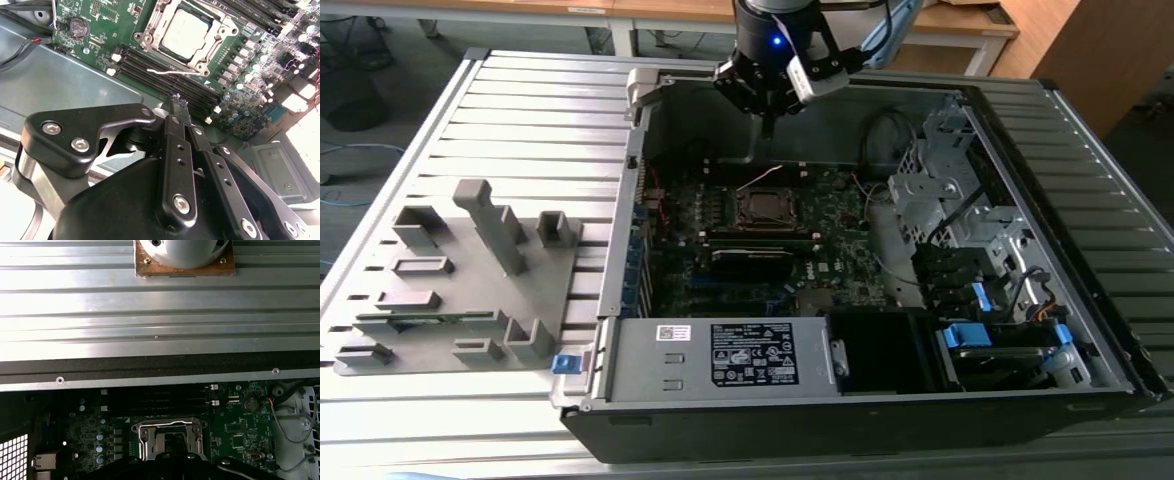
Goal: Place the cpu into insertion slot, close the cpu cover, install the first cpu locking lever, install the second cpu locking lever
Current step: 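Install the first cpu locking lever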
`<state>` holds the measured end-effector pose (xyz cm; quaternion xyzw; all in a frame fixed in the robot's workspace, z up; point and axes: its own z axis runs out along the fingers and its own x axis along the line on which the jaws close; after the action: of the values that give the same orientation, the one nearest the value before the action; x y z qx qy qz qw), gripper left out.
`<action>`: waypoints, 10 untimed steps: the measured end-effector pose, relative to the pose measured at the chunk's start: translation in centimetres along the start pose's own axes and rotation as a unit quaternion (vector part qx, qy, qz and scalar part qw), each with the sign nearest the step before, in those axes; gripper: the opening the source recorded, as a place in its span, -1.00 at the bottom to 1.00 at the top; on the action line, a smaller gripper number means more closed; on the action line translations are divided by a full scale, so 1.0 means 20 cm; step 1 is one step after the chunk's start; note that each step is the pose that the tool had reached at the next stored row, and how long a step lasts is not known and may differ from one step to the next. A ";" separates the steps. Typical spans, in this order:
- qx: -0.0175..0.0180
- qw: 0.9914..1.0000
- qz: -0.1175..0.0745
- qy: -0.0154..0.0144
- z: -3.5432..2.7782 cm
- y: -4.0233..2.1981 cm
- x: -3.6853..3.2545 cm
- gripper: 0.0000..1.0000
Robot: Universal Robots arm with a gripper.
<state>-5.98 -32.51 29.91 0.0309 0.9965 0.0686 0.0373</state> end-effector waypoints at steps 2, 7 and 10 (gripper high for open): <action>0.000 1.000 0.000 0.000 0.001 0.000 0.000 -0.80; 0.000 1.000 0.000 0.000 0.002 0.000 0.000 -0.80; 0.000 1.000 0.000 0.000 0.005 0.000 0.000 -0.80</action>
<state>-5.97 -32.50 29.82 0.0309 0.9964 0.0688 0.0374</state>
